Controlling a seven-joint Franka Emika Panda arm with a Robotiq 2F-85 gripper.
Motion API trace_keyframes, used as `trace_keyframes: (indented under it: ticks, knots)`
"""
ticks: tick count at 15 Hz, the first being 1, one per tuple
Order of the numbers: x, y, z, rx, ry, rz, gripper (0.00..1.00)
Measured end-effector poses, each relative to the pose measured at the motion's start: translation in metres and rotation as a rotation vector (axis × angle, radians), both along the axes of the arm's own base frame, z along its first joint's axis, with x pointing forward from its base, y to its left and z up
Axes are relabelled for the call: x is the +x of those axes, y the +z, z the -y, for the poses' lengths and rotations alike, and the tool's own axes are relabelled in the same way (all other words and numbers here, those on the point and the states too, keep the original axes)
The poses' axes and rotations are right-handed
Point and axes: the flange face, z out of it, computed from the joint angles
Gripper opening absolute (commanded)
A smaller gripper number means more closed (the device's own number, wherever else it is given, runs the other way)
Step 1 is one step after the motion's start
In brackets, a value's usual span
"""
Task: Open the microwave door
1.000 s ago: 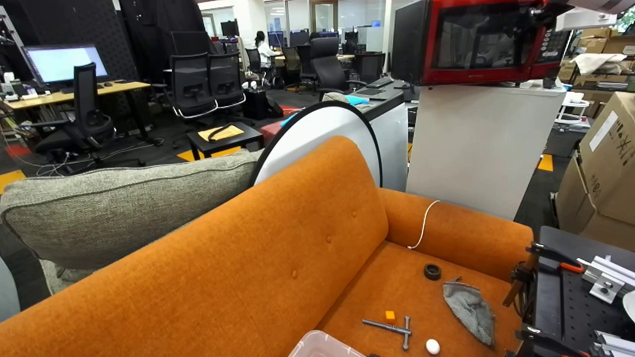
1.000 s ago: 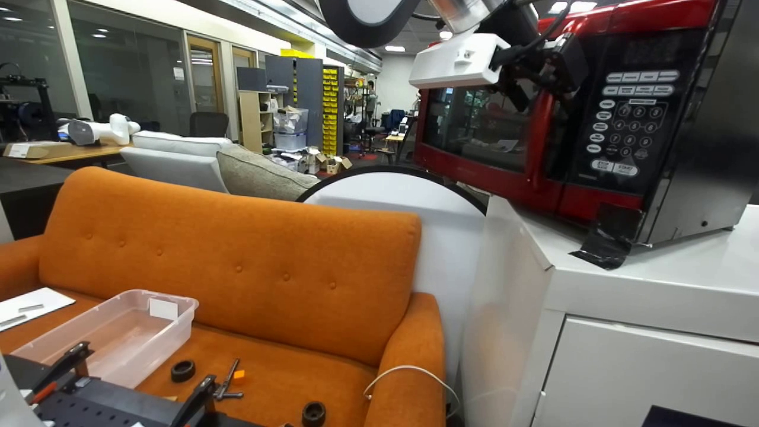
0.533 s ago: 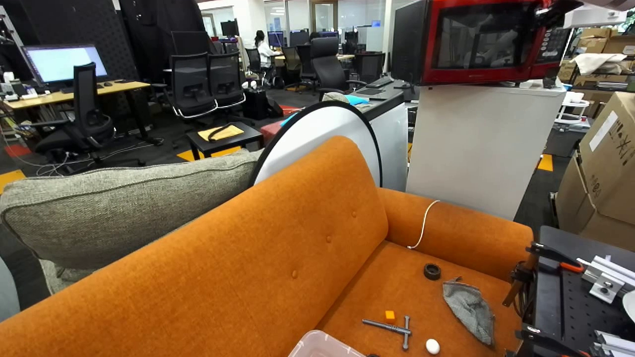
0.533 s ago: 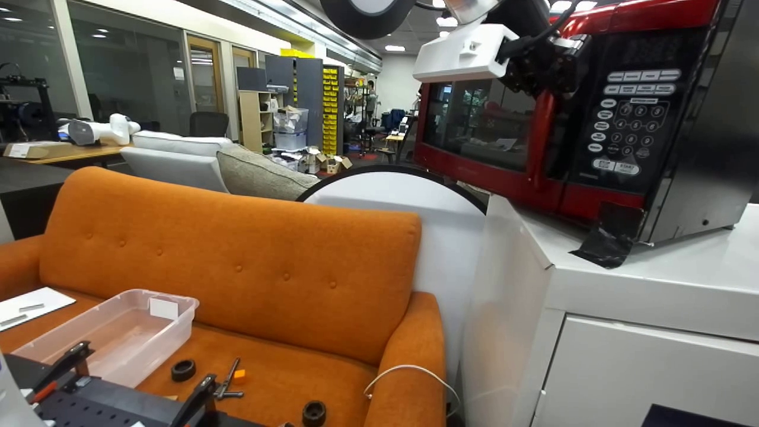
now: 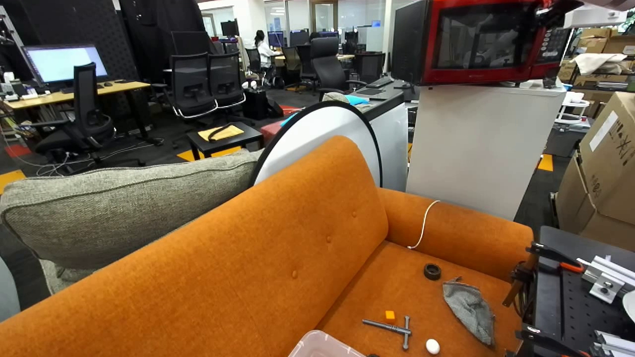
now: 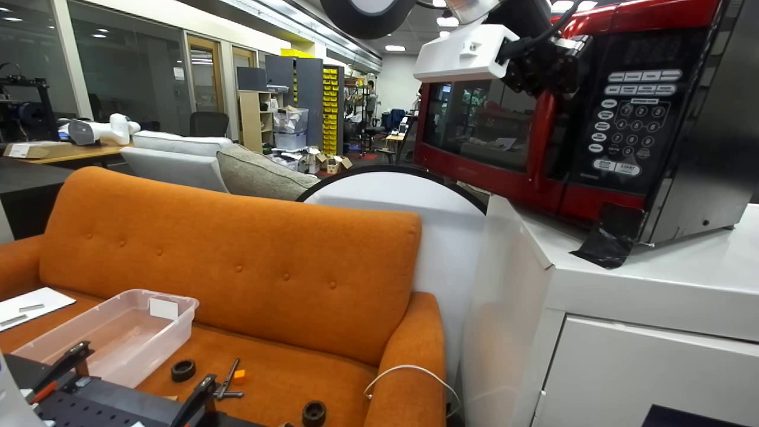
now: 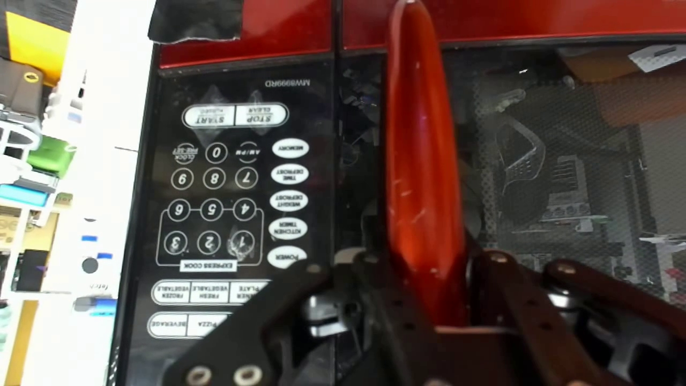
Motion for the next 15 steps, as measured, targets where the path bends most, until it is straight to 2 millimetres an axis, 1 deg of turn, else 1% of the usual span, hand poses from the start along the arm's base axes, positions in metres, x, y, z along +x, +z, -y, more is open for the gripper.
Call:
trace_keyframes:
  ticks: [15]
  knots:
    - [-0.0094, -0.0037, -0.0007, -0.004, -0.011, 0.048, 0.07]
